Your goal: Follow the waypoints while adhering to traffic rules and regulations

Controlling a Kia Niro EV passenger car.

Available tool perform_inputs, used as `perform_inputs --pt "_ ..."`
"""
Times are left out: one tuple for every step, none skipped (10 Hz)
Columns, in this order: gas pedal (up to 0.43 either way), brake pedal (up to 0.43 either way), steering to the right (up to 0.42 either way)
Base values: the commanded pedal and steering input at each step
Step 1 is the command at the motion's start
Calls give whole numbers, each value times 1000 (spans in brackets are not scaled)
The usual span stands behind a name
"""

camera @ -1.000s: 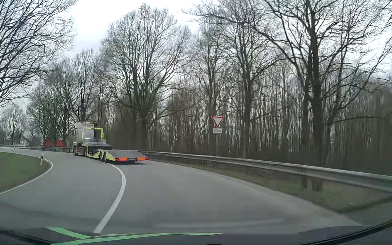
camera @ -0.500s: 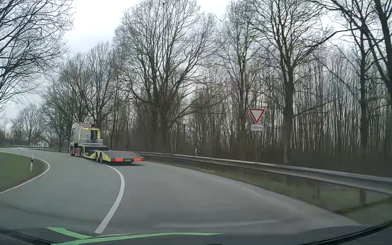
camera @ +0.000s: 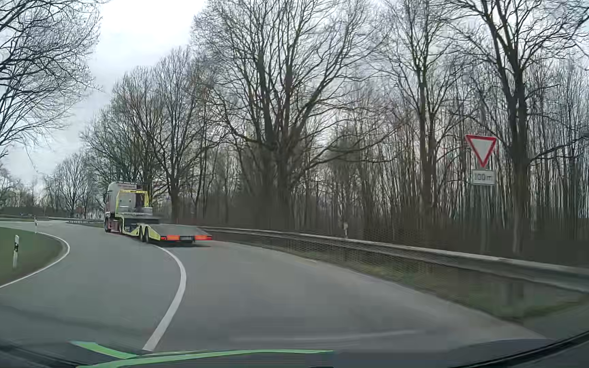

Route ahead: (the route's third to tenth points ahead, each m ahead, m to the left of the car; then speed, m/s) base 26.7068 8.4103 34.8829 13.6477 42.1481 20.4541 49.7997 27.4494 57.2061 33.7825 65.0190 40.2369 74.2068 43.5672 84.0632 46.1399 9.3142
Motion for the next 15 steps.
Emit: perform_inputs --pt "110 0 -95" --pt "98 0 -96" --pt "87 0 -96" --pt "87 0 -97" --pt "87 0 -98" --pt "87 0 -100" --pt "87 0 -103" --pt "79 0 -105" --pt "79 0 -106" --pt "79 0 -108" --pt "67 0 -111" --pt "67 0 -112" --pt "67 0 -114" --pt "67 0 -114" --pt "67 0 -114"
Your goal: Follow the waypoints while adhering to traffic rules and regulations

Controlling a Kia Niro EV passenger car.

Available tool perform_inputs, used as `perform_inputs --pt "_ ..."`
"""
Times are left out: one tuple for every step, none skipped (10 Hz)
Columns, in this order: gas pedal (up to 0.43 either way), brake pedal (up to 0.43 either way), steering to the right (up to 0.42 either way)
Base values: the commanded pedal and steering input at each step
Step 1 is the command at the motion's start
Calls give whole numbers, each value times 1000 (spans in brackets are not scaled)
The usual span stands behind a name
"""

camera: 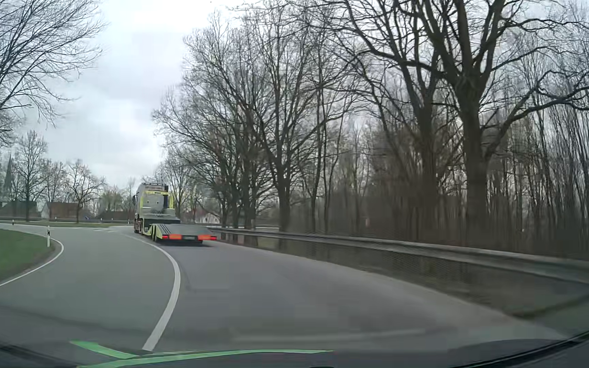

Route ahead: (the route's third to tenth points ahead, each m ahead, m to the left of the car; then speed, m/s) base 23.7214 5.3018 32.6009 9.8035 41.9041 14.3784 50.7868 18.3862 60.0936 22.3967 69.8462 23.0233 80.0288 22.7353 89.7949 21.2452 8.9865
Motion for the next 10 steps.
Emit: perform_inputs --pt "59 0 -114" --pt "59 0 -114" --pt "59 0 -114" --pt "59 0 -114" --pt "59 0 -114" --pt "59 0 -114" --pt "67 0 -112" --pt "67 0 -111" --pt "79 0 -111" --pt "79 0 -108"
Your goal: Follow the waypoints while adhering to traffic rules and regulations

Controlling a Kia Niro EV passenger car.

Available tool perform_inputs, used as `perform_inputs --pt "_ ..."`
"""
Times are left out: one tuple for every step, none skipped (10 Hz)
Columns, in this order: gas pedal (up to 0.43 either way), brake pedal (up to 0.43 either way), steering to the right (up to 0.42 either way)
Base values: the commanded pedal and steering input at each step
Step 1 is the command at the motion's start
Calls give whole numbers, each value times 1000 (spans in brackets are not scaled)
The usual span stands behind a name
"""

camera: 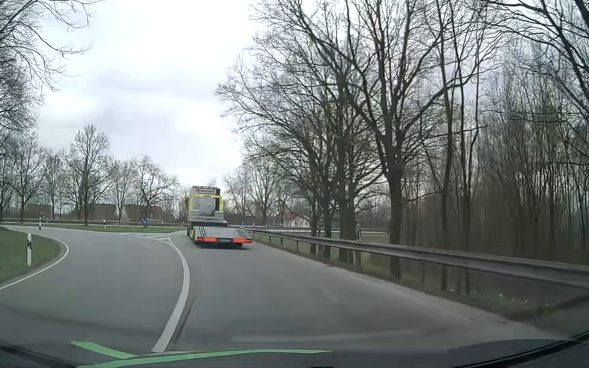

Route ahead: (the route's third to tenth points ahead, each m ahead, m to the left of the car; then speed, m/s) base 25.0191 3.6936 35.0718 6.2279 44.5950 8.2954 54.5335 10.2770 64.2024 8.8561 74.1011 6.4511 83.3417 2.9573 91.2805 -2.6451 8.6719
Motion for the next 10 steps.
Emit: perform_inputs --pt "87 0 -100" --pt "98 0 -96" --pt "98 0 -92" --pt "118 0 -87" --pt "118 0 -82" --pt "118 0 -75" --pt "118 0 -66" --pt "118 0 -60" --pt "118 0 -54" --pt "118 0 -49"
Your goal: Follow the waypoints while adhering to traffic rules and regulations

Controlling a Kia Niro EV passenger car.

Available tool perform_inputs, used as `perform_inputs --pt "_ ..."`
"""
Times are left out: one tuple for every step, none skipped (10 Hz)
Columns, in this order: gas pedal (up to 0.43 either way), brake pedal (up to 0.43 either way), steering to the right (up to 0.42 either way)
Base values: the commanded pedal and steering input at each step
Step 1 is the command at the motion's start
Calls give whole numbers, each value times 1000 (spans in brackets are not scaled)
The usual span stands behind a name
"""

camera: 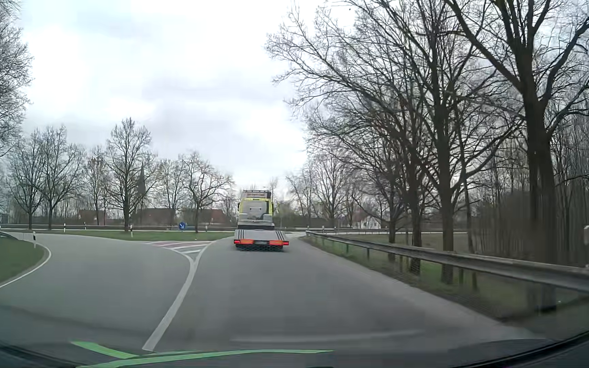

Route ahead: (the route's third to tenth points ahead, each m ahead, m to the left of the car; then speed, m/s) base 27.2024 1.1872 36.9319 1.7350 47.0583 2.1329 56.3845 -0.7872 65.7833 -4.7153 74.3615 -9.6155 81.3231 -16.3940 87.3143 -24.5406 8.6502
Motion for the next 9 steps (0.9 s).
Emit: perform_inputs --pt "118 0 -46" --pt "130 0 -41" --pt "130 0 -34" --pt "130 0 -31" --pt "130 0 -30" --pt "130 0 -27" --pt "118 0 -20" --pt "110 0 -13" --pt "98 0 -9"
